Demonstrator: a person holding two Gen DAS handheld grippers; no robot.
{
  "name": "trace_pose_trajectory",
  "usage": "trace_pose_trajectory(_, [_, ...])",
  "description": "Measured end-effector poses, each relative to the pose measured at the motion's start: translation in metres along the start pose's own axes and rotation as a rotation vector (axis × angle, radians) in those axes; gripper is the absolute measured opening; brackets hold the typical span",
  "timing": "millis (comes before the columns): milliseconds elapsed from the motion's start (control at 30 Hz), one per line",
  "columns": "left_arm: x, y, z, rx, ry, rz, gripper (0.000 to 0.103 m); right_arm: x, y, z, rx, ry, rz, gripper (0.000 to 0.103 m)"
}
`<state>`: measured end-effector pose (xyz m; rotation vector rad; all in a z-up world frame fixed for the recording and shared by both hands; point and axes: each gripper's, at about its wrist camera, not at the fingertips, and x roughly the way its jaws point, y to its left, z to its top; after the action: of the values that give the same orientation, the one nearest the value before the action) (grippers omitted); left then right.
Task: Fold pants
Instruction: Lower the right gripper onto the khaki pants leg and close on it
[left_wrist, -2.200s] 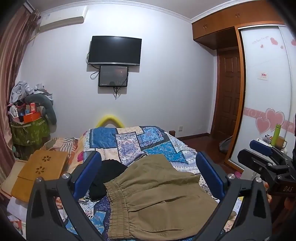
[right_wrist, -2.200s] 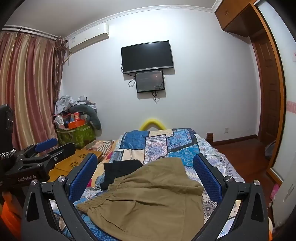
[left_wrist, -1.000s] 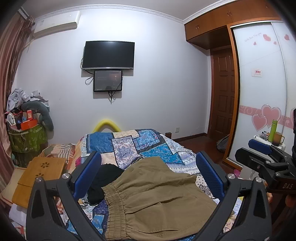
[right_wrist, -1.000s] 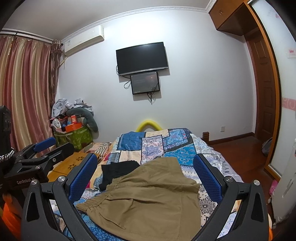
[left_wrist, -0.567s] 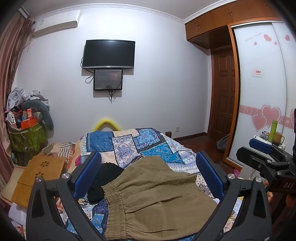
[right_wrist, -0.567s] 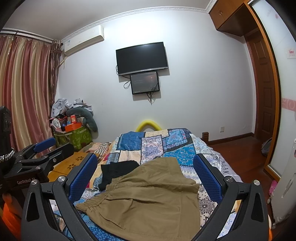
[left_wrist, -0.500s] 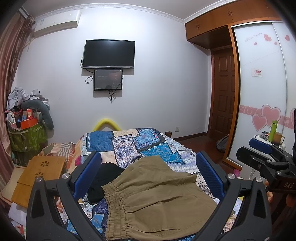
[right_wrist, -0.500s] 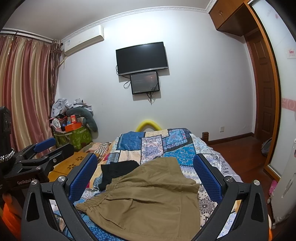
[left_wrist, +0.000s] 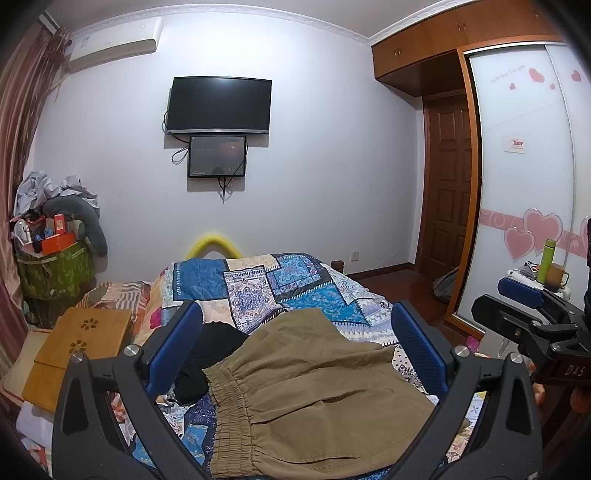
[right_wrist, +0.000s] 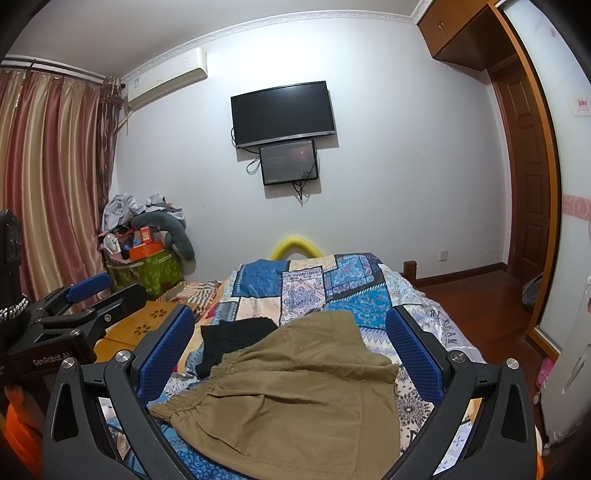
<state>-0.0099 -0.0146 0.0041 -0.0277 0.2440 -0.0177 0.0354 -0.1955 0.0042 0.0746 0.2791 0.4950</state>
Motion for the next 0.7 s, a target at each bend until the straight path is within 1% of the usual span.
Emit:
trace_pose_trajectory(200, [0.016,0.005,-0.002,0.0,0.028,0.011,0.103,0.009,-0.005,-0.003,0.004,0.018,-0.005,0.103])
trace_pose_trajectory(367, [0.047,0.013,-0.007,-0.002,0.091,0.017,0.103,0.029,-0.017,-0.011,0.004,0.062,-0.022,0.103])
trace_pose_trajectory(500, [0.086,0.025,-0.016,0.009,0.189,0.033,0.103,0.053,-0.036,-0.025,0.012,0.125,-0.037,0.103])
trace_pose_trajectory(533, [0.096,0.029,-0.019,0.011,0.216,0.037,0.103,0.064,-0.044,-0.031,0.012,0.157,-0.051,0.103])
trace_pose_trajectory(600, [0.119,0.039,-0.027,0.013,0.281,0.047,0.103,0.074,-0.052,-0.037,0.003,0.192,-0.07,0.103])
trace_pose_trajectory(633, [0.13,0.043,-0.032,0.011,0.313,0.053,0.103,0.084,-0.061,-0.045,-0.005,0.226,-0.086,0.103])
trace_pose_trajectory(700, [0.154,0.054,-0.043,-0.001,0.382,0.059,0.103,0.095,-0.071,-0.055,-0.005,0.268,-0.095,0.103])
